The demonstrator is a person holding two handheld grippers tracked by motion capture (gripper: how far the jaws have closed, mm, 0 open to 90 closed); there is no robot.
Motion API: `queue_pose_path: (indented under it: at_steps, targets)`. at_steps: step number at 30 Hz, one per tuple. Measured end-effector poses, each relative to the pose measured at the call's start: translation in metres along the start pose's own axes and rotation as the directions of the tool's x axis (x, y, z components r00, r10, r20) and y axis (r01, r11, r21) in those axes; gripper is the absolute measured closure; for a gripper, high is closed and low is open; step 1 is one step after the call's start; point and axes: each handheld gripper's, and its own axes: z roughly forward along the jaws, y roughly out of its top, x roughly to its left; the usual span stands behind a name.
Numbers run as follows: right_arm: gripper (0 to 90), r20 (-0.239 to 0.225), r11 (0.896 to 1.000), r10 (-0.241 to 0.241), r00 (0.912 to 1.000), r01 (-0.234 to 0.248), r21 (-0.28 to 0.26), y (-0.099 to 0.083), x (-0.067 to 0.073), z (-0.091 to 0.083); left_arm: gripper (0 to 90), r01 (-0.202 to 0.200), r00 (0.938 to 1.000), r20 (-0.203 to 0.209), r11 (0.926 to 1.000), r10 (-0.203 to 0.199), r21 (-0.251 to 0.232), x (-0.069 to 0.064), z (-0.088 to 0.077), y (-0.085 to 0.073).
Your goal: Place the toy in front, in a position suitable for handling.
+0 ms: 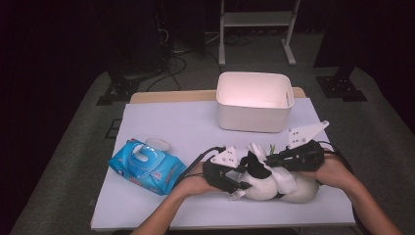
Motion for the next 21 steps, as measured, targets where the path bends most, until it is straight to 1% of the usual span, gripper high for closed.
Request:
queue_pose_path:
  at_steps: [1,3,4,5,6,7,8,9,11,14,16,18,19,21]
  targets:
    - [84.4,0.0,1.0,0.004,1.0,-0.004,0.006,-0.002,0.0,0.001,42.5,0.009,1.0,0.0,1.0,-0.009,0.002,0.001,0.002,-0.003]
    - [84.4,-0.011,1.0,0.014,0.9998,-0.014,0.011,-0.008,0.001,0.004,31.9,0.038,0.9993,-0.004,0.9993,-0.038,-0.009,0.002,0.006,-0.009]
    - [84.4,-0.02,1.0,0.014,0.9997,-0.014,0.007,-0.009,0.001,0.005,28.9,0.051,0.9987,0.005,0.9986,-0.051,-0.016,0.002,0.007,-0.012]
    - [84.4,-0.028,1.0,0.018,0.9995,-0.017,0.004,-0.01,0.002,0.005,29.1,0.049,0.9988,0.009,0.9985,-0.048,-0.024,0.002,0.008,-0.013]
    - [84.4,-0.026,1.0,0.013,0.9996,-0.013,0.003,-0.011,0.002,0.005,30.8,0.044,0.999,0.01,0.9984,-0.044,-0.035,0.002,0.008,-0.014]
    - [84.4,-0.025,1.0,0.014,0.9996,-0.014,0.005,-0.01,0.003,0.004,35.6,0.038,0.9993,0.009,0.9984,-0.037,-0.041,0.001,0.008,-0.014]
    - [84.4,-0.024,1.0,0.016,0.9996,-0.016,0.007,-0.009,0.003,0.004,41.1,0.021,0.9998,0.001,0.9987,-0.021,-0.046,0.001,0.006,-0.013]
    - [84.4,-0.019,1.0,0.01,0.9998,-0.01,0.004,-0.008,0.004,0.004,46.6,0.016,0.9999,-0.003,0.9988,-0.016,-0.047,0.001,0.005,-0.012]
    - [84.4,-0.009,1.0,-0.004,1.0,0.004,-0.003,-0.001,0.004,0.004,52.7,0.013,0.9998,-0.015,0.9984,-0.014,-0.055,0.001,0.0,-0.007]
    - [84.4,0.006,1.0,-0.017,0.9998,0.017,-0.02,0.01,0.002,0.002,57.2,0.003,0.9996,-0.028,0.9983,-0.004,-0.058,0.003,-0.013,0.002]
    - [84.4,0.004,0.999,-0.033,0.9995,0.033,-0.041,0.022,0.001,0.003,58.4,-0.007,0.999,-0.043,0.9988,0.005,-0.049,0.004,-0.021,0.007]
    - [84.4,0.006,0.998,-0.055,0.9985,0.055,-0.043,0.033,0.002,0.006,59.1,-0.013,0.9984,-0.055,0.9994,0.011,-0.033,0.004,-0.029,0.014]
    - [84.4,0.007,0.997,-0.071,0.9975,0.071,-0.042,0.041,0.003,0.008,59.5,-0.017,0.9983,-0.056,0.9995,0.015,-0.028,0.004,-0.031,0.016]
    - [84.4,0.002,0.995,-0.094,0.9955,0.094,-0.033,0.05,0.006,0.01,59.6,-0.031,0.9981,-0.054,0.9995,0.031,-0.008,0.002,-0.032,0.021]
